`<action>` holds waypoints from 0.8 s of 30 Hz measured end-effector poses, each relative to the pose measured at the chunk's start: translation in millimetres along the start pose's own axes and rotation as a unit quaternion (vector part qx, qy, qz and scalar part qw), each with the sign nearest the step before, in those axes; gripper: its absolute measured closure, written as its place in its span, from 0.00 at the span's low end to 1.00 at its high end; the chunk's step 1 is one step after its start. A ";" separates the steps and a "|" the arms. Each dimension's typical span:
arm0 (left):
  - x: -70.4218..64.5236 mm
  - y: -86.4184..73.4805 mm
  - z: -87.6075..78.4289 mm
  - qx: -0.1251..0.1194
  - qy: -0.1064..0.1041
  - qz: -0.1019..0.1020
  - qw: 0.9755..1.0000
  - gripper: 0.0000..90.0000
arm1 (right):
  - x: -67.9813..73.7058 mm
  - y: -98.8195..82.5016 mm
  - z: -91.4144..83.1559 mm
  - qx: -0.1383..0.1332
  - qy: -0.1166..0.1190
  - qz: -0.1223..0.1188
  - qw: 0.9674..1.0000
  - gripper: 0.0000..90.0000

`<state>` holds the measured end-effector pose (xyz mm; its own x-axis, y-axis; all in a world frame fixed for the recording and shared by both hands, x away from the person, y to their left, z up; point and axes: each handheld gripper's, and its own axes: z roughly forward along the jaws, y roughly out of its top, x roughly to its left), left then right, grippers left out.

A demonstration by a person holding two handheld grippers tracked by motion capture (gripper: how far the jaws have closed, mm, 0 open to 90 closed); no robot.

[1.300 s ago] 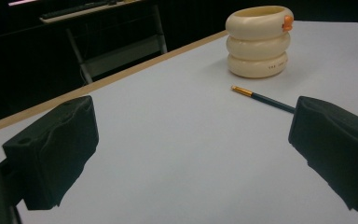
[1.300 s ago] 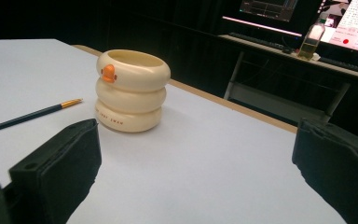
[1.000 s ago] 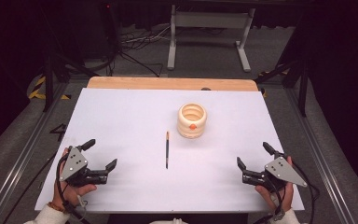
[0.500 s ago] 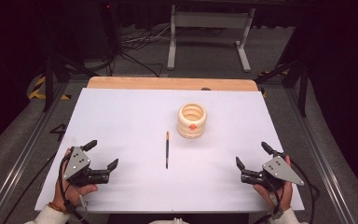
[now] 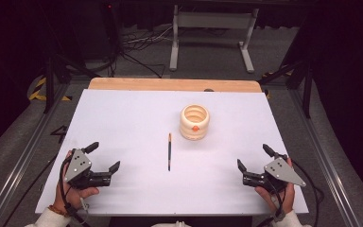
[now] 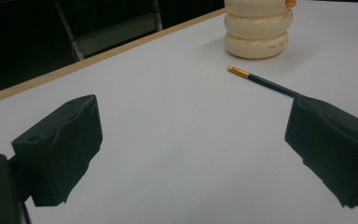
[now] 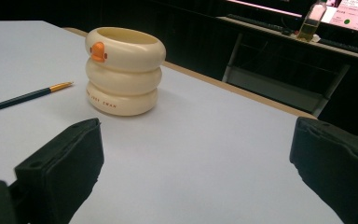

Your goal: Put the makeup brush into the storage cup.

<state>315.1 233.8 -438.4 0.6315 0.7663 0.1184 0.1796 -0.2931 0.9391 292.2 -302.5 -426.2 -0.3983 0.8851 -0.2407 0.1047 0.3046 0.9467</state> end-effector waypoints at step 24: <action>-52.3 90.5 134.7 0.327 -0.066 -0.091 0.938 0.25 | -3.0 -5.0 5.5 0.022 0.002 -0.001 1.000 0.05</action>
<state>400.0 90.2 -403.1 0.6258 0.7726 -0.1068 0.6906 -0.4852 0.5363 297.9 -304.7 -431.4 -0.4017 0.8831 -0.2425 0.1427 0.3220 0.9359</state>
